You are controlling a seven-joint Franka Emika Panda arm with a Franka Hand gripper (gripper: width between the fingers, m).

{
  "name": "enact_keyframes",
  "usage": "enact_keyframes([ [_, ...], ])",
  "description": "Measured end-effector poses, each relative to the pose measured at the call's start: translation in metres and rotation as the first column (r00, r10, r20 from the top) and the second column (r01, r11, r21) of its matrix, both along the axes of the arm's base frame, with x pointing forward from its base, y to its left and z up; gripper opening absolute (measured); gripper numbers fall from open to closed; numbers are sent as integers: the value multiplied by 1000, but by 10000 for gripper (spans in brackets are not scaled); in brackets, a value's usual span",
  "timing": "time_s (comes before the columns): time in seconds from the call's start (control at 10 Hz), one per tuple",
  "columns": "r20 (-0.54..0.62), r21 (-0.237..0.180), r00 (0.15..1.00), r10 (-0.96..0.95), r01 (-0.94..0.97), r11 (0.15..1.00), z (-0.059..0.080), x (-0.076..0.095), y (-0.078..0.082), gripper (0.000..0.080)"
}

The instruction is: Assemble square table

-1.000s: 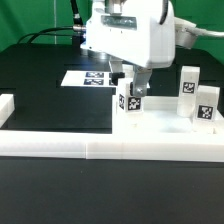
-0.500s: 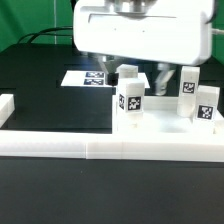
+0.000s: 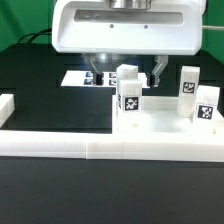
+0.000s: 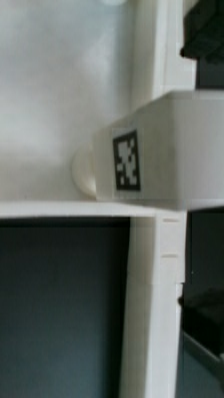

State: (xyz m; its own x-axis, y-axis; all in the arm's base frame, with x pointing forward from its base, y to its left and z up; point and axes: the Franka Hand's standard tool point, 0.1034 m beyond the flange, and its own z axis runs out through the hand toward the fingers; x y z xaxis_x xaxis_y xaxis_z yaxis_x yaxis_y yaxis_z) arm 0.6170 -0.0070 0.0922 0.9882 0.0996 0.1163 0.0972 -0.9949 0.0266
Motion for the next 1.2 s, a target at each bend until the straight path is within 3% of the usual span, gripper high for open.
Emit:
enact_keyframes([
  [0.1,-9,-14,998,68,-68,998,-7,-1,-6,649],
  [0.3,-14,-42,986,167,-167,985,-7,3,-4,649],
  [0.6,-11,-22,996,90,-91,996,-4,9,2,649],
  [1.0,-133,30,991,-24,29,999,-5,-2,2,649],
  [1.2,-137,32,990,-23,28,999,-4,-2,3,649],
])
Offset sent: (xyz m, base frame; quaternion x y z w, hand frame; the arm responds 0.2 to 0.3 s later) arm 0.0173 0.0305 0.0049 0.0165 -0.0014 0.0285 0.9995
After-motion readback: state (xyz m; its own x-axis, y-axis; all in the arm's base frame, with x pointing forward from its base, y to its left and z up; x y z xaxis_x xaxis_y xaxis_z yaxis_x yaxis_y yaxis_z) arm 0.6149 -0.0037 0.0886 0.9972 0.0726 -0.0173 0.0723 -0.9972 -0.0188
